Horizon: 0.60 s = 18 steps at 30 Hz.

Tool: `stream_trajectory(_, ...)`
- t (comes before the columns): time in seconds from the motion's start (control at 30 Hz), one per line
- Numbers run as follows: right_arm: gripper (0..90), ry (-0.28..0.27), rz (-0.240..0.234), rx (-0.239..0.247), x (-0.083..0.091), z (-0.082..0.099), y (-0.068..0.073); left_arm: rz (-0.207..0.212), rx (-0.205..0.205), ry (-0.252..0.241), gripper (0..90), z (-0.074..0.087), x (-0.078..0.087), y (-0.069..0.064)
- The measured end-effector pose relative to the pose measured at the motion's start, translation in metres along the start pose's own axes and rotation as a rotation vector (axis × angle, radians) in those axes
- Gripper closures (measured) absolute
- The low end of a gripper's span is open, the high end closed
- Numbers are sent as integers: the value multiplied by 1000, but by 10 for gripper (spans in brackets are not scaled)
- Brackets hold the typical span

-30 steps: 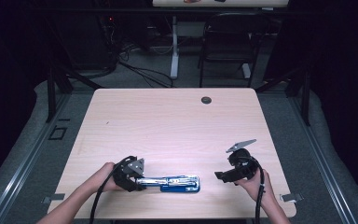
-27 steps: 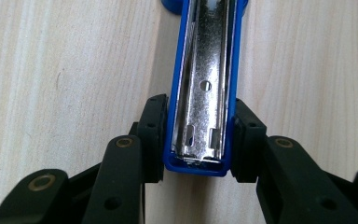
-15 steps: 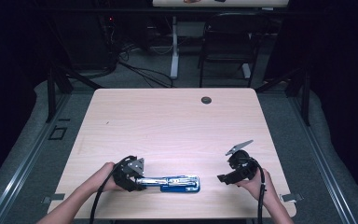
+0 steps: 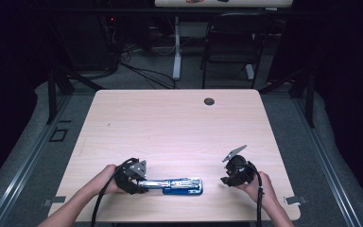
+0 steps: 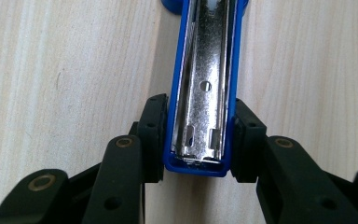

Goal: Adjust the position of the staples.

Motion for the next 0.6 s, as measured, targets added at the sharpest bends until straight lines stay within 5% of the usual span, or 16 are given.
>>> stream_trajectory(0.6,774,16,13,-63,-8,4,-8,-2,-7,3,639,0,0,0)
Point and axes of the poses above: each handheld gripper's, and its own axes: x roughly backward along the jaws, z roughly out of its underside, y roughly to its left, the point moved 9 cm from there along -x, roughly forward along the jaws, and after that the axes turned 8 degrees about -x, right-handed, at the moved point
